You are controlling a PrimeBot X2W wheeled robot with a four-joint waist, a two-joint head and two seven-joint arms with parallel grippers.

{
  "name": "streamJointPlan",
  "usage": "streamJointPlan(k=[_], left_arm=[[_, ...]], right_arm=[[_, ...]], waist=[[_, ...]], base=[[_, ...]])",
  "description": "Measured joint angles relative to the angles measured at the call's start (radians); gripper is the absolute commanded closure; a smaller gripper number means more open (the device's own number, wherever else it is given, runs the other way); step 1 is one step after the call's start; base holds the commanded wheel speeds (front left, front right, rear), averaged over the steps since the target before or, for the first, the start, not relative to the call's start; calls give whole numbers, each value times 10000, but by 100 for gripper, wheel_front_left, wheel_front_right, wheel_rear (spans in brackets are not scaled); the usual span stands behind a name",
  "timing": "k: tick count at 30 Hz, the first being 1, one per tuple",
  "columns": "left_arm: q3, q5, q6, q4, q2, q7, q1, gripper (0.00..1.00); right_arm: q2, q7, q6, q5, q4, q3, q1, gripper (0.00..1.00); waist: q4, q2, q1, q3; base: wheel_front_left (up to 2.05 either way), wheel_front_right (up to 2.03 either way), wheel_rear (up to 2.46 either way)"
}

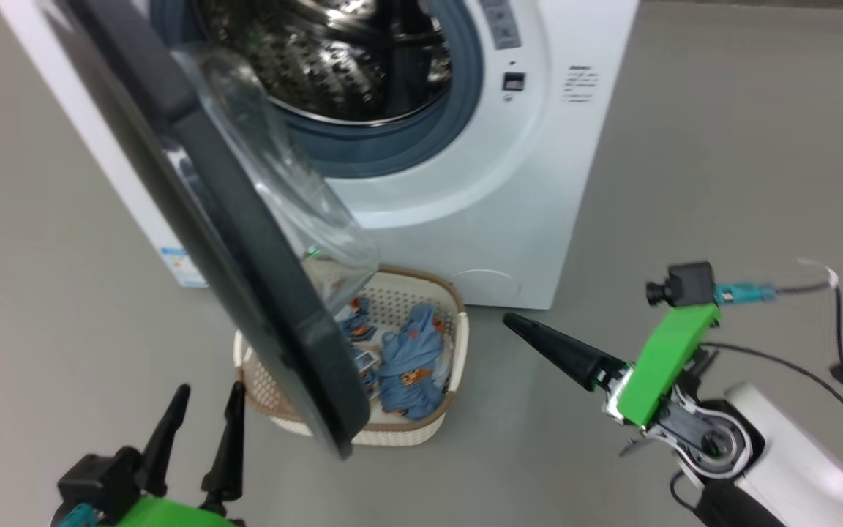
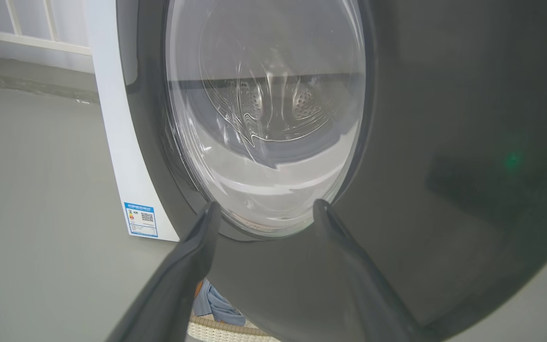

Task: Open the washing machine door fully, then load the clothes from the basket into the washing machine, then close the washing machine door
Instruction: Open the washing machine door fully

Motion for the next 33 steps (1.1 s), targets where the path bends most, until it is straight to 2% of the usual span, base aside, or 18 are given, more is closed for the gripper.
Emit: streamJointPlan(k=[13, 22, 25, 29, 33], left_arm=[[656, 0, 0, -201, 113, 0, 585, 0], [953, 4, 0, -203, 65, 0, 727, 0], [1032, 4, 0, -192, 48, 0, 842, 0], [1110, 13, 0, -194, 38, 0, 915, 0], [1152, 19, 0, -192, -25, 0, 916, 0]], right_arm=[[-961, -2564, 0, -439, 44, 431, 1243, 0], [-1670, -4560, 0, -717, 311, 757, 2165, 0], [-1896, -5262, 0, -1229, 648, 947, 2288, 0], [-1904, -5588, 0, -2127, 1208, 972, 2318, 0], [-1603, -5609, 0, -3697, 1463, -385, 2349, 0]], waist=[[-1039, 0, 0, -457], [-1348, 0, 0, -586], [-1422, 0, 0, -638], [-1500, 0, 0, -632], [-1533, 0, 0, -641]], base=[[0, 0, 0], [0, 0, 0], [0, 0, 0], [0, 0, 0], [0, 0, 0]])
